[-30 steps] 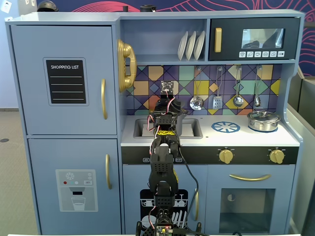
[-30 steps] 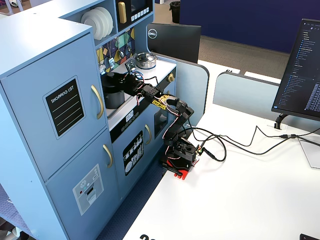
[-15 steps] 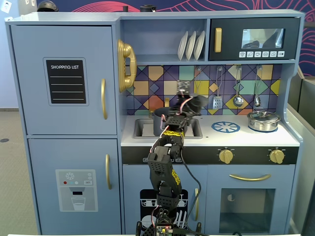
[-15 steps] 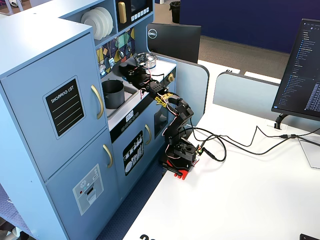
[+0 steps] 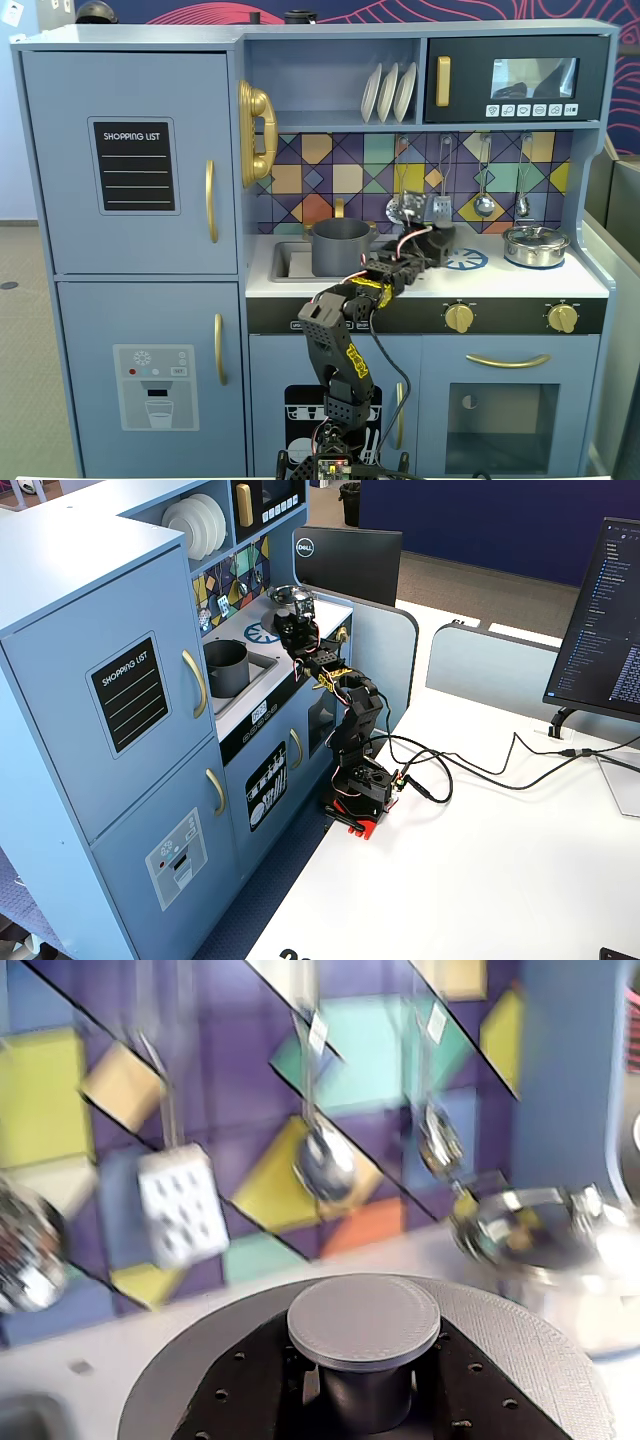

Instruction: Take off the lid from the gray recipient and place it on the counter

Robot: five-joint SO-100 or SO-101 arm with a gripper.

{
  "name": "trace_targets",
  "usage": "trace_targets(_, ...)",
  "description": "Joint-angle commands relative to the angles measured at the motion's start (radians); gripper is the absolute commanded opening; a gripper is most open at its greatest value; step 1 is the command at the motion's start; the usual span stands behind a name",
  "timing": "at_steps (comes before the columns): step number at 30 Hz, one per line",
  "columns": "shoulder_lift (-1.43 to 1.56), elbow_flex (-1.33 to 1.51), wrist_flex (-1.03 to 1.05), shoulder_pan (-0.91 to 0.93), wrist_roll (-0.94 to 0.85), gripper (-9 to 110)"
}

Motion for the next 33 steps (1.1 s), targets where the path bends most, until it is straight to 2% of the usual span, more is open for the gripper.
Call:
trace_targets(1,-0.018,0.015,-0.097,0.018,0.0,0)
trace_targets(33,-0.15,0.1,-0.164,0.008,-0.009,1)
